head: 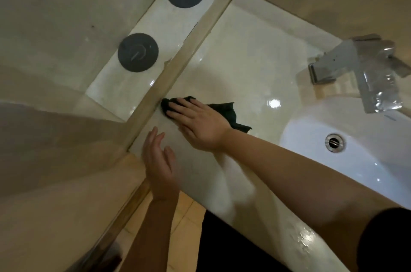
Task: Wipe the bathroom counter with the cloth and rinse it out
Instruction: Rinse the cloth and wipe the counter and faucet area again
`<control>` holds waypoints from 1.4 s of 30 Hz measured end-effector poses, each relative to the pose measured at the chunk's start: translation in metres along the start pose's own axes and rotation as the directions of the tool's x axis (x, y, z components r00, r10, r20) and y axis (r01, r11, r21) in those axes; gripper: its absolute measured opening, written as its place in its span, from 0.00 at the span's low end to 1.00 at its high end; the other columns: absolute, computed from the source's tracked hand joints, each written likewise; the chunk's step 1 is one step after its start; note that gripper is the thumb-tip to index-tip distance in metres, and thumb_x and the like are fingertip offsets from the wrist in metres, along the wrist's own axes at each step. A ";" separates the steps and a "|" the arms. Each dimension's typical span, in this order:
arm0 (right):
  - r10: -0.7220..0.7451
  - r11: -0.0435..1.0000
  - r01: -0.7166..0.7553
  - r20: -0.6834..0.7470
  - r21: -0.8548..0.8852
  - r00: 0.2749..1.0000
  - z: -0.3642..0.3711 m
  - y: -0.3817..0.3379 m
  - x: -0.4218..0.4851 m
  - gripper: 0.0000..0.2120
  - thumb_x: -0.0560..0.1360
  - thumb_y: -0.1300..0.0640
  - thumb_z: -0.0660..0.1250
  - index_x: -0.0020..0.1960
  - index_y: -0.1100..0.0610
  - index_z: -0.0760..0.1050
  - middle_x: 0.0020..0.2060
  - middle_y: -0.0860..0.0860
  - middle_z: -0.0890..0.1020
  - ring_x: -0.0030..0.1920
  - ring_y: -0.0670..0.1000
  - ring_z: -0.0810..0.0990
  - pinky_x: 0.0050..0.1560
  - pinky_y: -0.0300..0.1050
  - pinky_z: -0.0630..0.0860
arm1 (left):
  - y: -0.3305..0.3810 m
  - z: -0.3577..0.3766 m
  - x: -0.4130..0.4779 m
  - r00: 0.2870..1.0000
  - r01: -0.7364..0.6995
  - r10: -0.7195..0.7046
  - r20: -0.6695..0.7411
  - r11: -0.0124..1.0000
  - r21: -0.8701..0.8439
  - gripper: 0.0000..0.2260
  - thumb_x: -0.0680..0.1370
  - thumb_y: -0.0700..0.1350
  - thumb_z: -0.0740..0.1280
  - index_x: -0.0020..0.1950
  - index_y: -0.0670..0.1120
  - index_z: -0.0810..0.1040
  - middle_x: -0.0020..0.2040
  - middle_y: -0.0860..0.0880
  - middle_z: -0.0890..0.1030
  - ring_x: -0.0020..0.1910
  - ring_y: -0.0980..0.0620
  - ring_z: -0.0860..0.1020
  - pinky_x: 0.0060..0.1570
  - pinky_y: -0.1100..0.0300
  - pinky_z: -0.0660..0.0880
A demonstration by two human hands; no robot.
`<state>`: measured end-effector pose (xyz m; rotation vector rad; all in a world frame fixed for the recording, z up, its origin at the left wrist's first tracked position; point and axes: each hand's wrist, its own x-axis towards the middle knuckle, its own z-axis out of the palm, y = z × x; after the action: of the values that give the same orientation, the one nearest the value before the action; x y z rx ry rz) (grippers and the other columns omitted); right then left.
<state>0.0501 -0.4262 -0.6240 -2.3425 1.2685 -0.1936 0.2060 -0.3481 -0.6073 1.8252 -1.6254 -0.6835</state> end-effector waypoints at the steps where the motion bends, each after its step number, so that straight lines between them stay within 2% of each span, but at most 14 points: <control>1: -0.035 0.999 0.035 0.019 -0.001 0.999 0.006 -0.006 -0.010 0.23 0.82 0.51 0.50 0.77 0.52 0.57 0.76 0.50 0.59 0.77 0.51 0.51 0.76 0.49 0.43 | -0.003 -0.003 -0.005 1.000 0.014 -0.014 -0.006 1.000 0.000 0.20 0.81 0.48 0.51 0.65 0.37 0.72 0.71 0.44 0.69 0.71 0.45 0.66 0.67 0.49 0.67; 6: -0.209 0.978 0.206 0.140 0.035 0.968 0.032 -0.032 -0.094 0.24 0.80 0.53 0.49 0.76 0.54 0.60 0.75 0.52 0.62 0.76 0.54 0.56 0.76 0.49 0.47 | -0.001 -0.012 -0.044 1.000 0.003 -0.004 -0.010 1.000 -0.026 0.17 0.83 0.46 0.52 0.70 0.44 0.67 0.70 0.45 0.70 0.70 0.45 0.68 0.66 0.44 0.69; 10: -0.231 0.973 0.222 0.166 0.068 0.959 0.045 -0.047 -0.178 0.24 0.79 0.56 0.50 0.74 0.54 0.64 0.74 0.51 0.65 0.75 0.52 0.58 0.75 0.46 0.45 | 0.012 -0.004 -0.090 0.999 -0.006 0.009 0.051 0.999 -0.050 0.16 0.83 0.48 0.51 0.70 0.50 0.64 0.70 0.45 0.69 0.70 0.45 0.68 0.65 0.42 0.69; 13: -0.202 0.976 0.186 0.155 0.113 0.967 0.050 -0.058 -0.234 0.20 0.82 0.54 0.50 0.72 0.53 0.68 0.72 0.49 0.68 0.74 0.49 0.60 0.75 0.44 0.47 | 0.022 0.009 -0.124 0.992 -0.040 0.043 0.123 0.999 -0.022 0.17 0.82 0.49 0.51 0.69 0.46 0.66 0.70 0.45 0.70 0.70 0.45 0.68 0.64 0.42 0.69; 16: -0.217 0.971 0.195 0.170 0.139 0.961 0.061 -0.059 -0.288 0.20 0.81 0.57 0.56 0.73 0.52 0.65 0.74 0.47 0.63 0.76 0.48 0.55 0.76 0.44 0.45 | 0.033 0.019 -0.148 0.985 -0.067 0.064 0.158 0.998 0.009 0.19 0.82 0.49 0.51 0.67 0.41 0.69 0.68 0.44 0.72 0.68 0.44 0.70 0.63 0.42 0.70; 18: -0.246 0.964 0.218 0.197 0.155 0.949 0.064 -0.056 -0.313 0.21 0.82 0.57 0.55 0.74 0.52 0.63 0.75 0.48 0.61 0.77 0.48 0.53 0.76 0.45 0.45 | 0.039 0.024 -0.158 0.983 -0.082 0.079 0.164 0.997 0.008 0.19 0.82 0.48 0.51 0.67 0.41 0.70 0.68 0.44 0.72 0.68 0.44 0.70 0.62 0.42 0.70; 21: -0.291 0.951 0.261 0.191 0.168 0.938 0.059 -0.041 -0.308 0.21 0.82 0.57 0.50 0.74 0.55 0.63 0.75 0.51 0.62 0.76 0.49 0.55 0.76 0.46 0.48 | 0.044 0.030 -0.160 0.980 -0.093 0.095 0.172 0.995 -0.019 0.18 0.82 0.48 0.51 0.68 0.42 0.69 0.69 0.44 0.71 0.68 0.43 0.70 0.62 0.41 0.70; 24: -0.117 0.986 0.107 0.074 0.127 0.990 0.043 -0.012 -0.266 0.23 0.80 0.58 0.50 0.74 0.56 0.63 0.74 0.53 0.64 0.75 0.52 0.59 0.74 0.48 0.51 | 0.046 0.035 -0.151 0.976 -0.106 0.113 0.185 0.993 -0.047 0.17 0.82 0.48 0.52 0.69 0.44 0.67 0.68 0.43 0.71 0.68 0.43 0.69 0.63 0.41 0.70; 26: 0.006 0.994 -0.008 0.020 0.111 1.000 0.027 0.008 -0.232 0.23 0.80 0.57 0.47 0.75 0.55 0.62 0.74 0.53 0.64 0.74 0.52 0.59 0.74 0.46 0.49 | 0.047 0.036 -0.141 0.973 -0.130 0.137 0.186 0.990 -0.051 0.16 0.82 0.47 0.52 0.69 0.45 0.66 0.67 0.43 0.72 0.68 0.43 0.69 0.63 0.40 0.70; 30: 0.098 0.994 -0.096 -0.024 0.049 0.995 -0.002 0.036 -0.168 0.25 0.79 0.60 0.45 0.76 0.54 0.59 0.75 0.53 0.61 0.76 0.53 0.57 0.74 0.45 0.46 | 0.055 0.037 -0.117 0.958 -0.185 0.187 0.216 0.982 -0.030 0.16 0.82 0.47 0.52 0.69 0.47 0.64 0.67 0.42 0.72 0.68 0.42 0.69 0.63 0.42 0.70; 33: 0.207 0.978 -0.202 -0.091 0.053 0.974 -0.008 0.045 -0.152 0.26 0.79 0.65 0.51 0.77 0.53 0.58 0.76 0.52 0.59 0.76 0.53 0.54 0.75 0.46 0.46 | 0.062 0.035 -0.100 0.947 -0.209 0.202 0.249 0.978 0.001 0.16 0.82 0.45 0.53 0.68 0.43 0.68 0.69 0.43 0.71 0.70 0.44 0.67 0.68 0.52 0.66; 35: 0.179 0.983 -0.173 -0.106 0.063 0.978 0.000 0.033 -0.170 0.25 0.80 0.62 0.51 0.76 0.54 0.59 0.75 0.53 0.60 0.76 0.54 0.55 0.75 0.48 0.46 | 0.063 0.034 -0.088 0.950 -0.201 0.188 0.248 0.979 0.026 0.17 0.82 0.45 0.53 0.68 0.41 0.69 0.69 0.44 0.70 0.71 0.45 0.66 0.68 0.58 0.64; 39: 0.068 0.992 -0.063 -0.042 0.114 0.997 0.038 -0.013 -0.259 0.25 0.78 0.58 0.50 0.76 0.55 0.60 0.75 0.51 0.63 0.76 0.53 0.57 0.75 0.48 0.47 | 0.062 0.042 -0.073 0.958 -0.176 0.163 0.237 0.984 0.033 0.17 0.83 0.46 0.52 0.69 0.42 0.68 0.67 0.42 0.72 0.69 0.43 0.68 0.66 0.46 0.68; 42: 0.049 0.991 -0.054 0.039 0.120 0.998 0.052 -0.029 -0.321 0.25 0.80 0.59 0.49 0.76 0.53 0.59 0.75 0.49 0.61 0.76 0.51 0.55 0.75 0.47 0.46 | 0.073 0.058 -0.081 0.937 -0.222 0.203 0.285 0.974 0.036 0.16 0.83 0.44 0.54 0.67 0.40 0.69 0.66 0.41 0.73 0.68 0.42 0.68 0.68 0.46 0.66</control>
<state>-0.0915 -0.1314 -0.6256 -2.1987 1.2625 -0.2044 0.1045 -0.2782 -0.5958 1.6206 -2.0179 -0.8256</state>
